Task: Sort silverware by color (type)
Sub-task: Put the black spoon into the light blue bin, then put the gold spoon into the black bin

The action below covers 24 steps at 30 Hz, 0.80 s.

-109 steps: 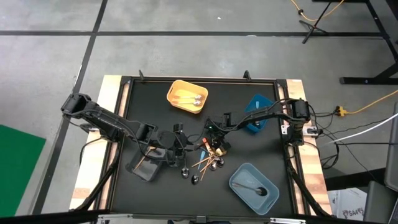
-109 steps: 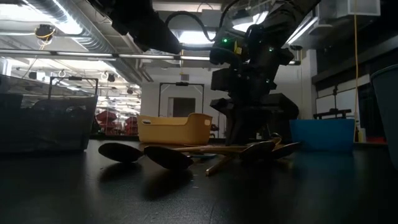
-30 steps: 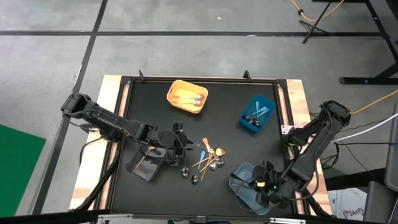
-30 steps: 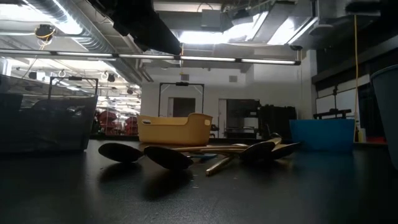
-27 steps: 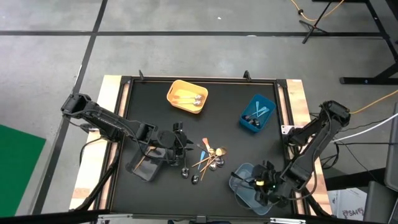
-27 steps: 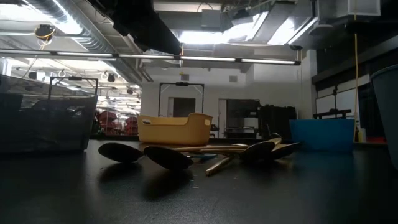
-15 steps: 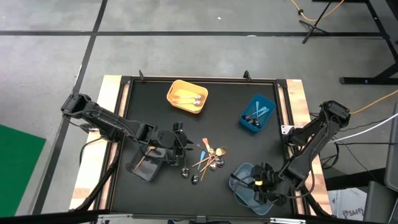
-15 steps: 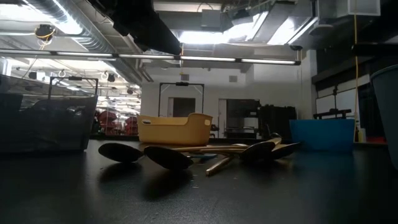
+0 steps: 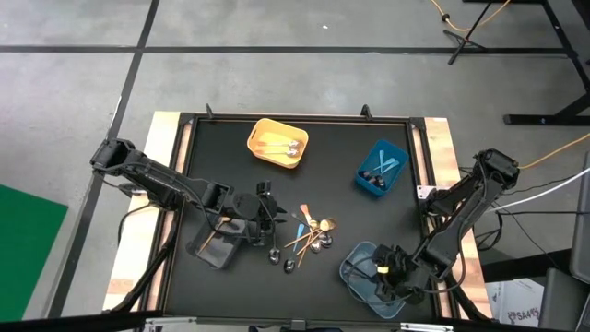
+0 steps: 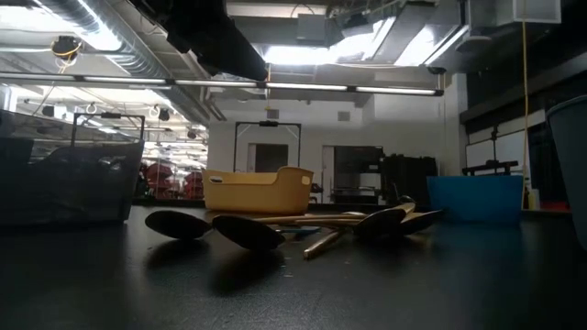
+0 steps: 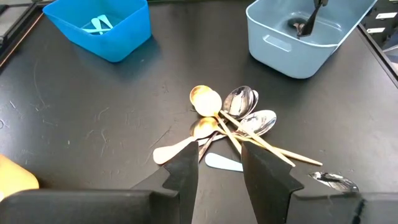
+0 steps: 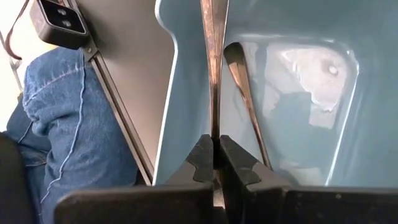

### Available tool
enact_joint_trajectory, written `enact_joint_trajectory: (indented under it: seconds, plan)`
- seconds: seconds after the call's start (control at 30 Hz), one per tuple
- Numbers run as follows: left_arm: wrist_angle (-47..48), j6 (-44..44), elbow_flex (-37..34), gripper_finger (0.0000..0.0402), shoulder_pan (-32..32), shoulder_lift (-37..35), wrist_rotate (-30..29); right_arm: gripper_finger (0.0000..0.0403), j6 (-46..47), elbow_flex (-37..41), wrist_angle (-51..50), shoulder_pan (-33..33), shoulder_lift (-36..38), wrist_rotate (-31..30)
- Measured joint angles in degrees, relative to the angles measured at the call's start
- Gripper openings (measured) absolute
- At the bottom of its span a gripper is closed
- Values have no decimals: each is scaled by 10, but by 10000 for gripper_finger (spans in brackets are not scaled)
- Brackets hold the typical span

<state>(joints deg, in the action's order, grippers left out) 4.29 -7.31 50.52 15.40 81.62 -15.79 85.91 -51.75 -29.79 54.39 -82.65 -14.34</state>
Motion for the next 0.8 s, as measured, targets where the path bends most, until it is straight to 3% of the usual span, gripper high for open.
enact_joint_trajectory:
  seconds: [0.33, 0.67, 0.8]
  plan:
    - [0, 0, 0, 116, 0, 0, 0, 3, 0, 0, -1, 0, 0, 15]
    - [0, 0, 0, 116, 0, 0, 0, 63, -2, 0, -3, 0, 0, 15]
    - [0, 0, 0, 116, 0, 0, 0, 70, -2, 0, -3, 0, 0, 15]
